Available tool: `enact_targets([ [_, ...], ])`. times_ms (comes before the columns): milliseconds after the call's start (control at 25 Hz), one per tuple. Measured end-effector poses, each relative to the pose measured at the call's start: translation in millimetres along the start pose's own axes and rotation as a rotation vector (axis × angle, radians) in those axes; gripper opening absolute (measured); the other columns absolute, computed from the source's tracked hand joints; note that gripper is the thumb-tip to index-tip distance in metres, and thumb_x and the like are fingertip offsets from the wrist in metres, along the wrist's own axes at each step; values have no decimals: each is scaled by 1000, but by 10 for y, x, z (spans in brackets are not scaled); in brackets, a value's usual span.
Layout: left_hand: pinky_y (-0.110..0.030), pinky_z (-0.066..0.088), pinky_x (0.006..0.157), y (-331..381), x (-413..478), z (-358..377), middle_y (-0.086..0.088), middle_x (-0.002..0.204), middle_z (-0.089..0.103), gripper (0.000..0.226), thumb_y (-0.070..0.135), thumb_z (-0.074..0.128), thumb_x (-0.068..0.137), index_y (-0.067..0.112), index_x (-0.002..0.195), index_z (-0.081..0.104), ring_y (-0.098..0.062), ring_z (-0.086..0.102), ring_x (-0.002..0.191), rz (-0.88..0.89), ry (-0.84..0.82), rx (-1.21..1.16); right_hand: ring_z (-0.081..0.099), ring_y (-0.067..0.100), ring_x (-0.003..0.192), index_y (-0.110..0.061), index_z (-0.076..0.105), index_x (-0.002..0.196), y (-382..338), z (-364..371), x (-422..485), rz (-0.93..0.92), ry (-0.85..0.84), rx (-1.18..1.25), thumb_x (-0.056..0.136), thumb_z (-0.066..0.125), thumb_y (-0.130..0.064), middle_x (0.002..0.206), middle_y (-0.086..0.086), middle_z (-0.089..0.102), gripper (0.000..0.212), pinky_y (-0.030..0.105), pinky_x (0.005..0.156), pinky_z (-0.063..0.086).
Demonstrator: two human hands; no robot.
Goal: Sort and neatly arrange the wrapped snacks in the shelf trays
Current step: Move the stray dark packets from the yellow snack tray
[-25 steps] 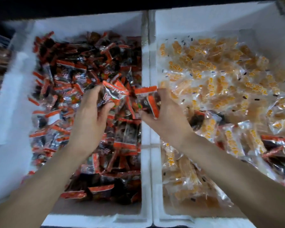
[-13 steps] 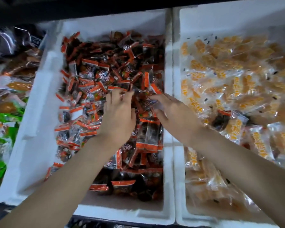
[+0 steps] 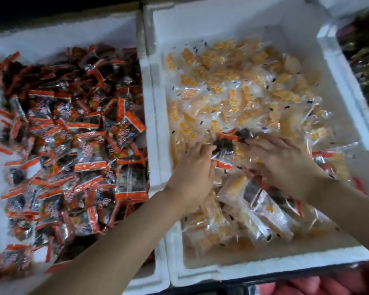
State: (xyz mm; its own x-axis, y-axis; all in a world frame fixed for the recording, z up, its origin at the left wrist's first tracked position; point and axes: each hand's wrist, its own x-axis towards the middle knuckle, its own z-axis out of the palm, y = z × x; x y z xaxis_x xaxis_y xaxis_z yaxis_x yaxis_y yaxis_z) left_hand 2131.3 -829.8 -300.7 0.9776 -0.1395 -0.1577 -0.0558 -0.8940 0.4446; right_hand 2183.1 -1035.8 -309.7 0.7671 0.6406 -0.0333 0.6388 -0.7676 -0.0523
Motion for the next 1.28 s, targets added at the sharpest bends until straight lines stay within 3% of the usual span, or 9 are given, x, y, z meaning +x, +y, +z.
enact_targets([
  [120, -45, 24, 113, 160, 171, 107, -6, 153, 25, 58, 37, 37, 100, 16, 150, 16, -27, 26, 139, -108, -45, 47, 39, 27, 133, -18, 62, 117, 194, -28, 6, 199, -2, 76, 81, 63, -12, 130, 2, 57, 37, 44, 104, 37],
  [280, -38, 25, 108, 226, 422, 178, -10, 143, 41, 70, 44, 56, 90, 10, 145, 28, -29, 32, 133, -236, 55, -22, 21, 18, 141, -19, 44, 135, 316, -85, -7, 345, 14, 228, 91, 50, -12, 142, 3, 43, 44, 39, 111, 28],
  [520, -48, 44, 93, 274, 444, 188, -4, 102, 51, 37, 41, 59, 87, 19, 111, 40, -34, 51, 107, -341, 108, -312, 18, 22, 141, -11, 36, 138, 116, -108, 302, 363, -143, 144, 93, 46, -46, 143, 12, 41, 58, 39, 114, 2],
  [640, -32, 54, 72, 204, 355, 55, -2, 100, 53, 33, 32, 59, 90, 25, 111, 35, -20, 63, 81, -275, 164, -465, 29, 28, 132, -10, 40, 132, 60, -85, 415, 434, -156, 181, 88, 54, -50, 130, 12, 50, 61, 47, 113, 14],
  [720, -18, 43, 60, 150, 280, -77, 2, 92, 56, 28, 23, 57, 94, 19, 114, 39, -9, 55, 74, -241, 199, -460, 36, 29, 122, -16, 49, 124, 64, -172, 423, 441, -189, 193, 85, 56, -53, 120, 8, 54, 55, 46, 108, 24],
  [920, -18, 36, 46, 82, 123, -297, -7, 84, 57, 26, 22, 56, 94, 15, 115, 41, -18, 53, 66, -312, 234, -598, 47, 27, 114, -13, 53, 116, 56, -324, 269, 429, 24, 151, 80, 55, -60, 109, 6, 59, 59, 45, 114, 19],
  [1000, -11, 38, 46, 147, 67, -317, 1, 85, 56, 22, 20, 52, 96, 16, 115, 41, 0, 54, 56, -307, 221, -669, 53, 21, 100, -14, 52, 117, -49, -427, 175, 442, 223, 392, 78, 59, -54, 106, 2, 60, 56, 35, 96, 42],
  [1080, -5, 41, 50, 295, 25, -302, 7, 87, 55, 14, 22, 44, 100, 17, 113, 41, 13, 53, 59, -272, 183, -774, 54, 12, 89, -17, 48, 112, -225, -502, 101, 430, 323, 625, 77, 64, -50, 99, -4, 57, 50, 23, 77, 46],
  [1280, -14, 51, 66, 525, -29, -195, 6, 104, 59, 25, 39, 44, 96, 20, 112, 41, -3, 62, 95, -312, 95, -1061, 47, 10, 77, -19, 30, 98, -506, -327, -20, 339, 256, 607, 80, 62, -50, 93, -4, 50, 48, 13, 58, 39],
])
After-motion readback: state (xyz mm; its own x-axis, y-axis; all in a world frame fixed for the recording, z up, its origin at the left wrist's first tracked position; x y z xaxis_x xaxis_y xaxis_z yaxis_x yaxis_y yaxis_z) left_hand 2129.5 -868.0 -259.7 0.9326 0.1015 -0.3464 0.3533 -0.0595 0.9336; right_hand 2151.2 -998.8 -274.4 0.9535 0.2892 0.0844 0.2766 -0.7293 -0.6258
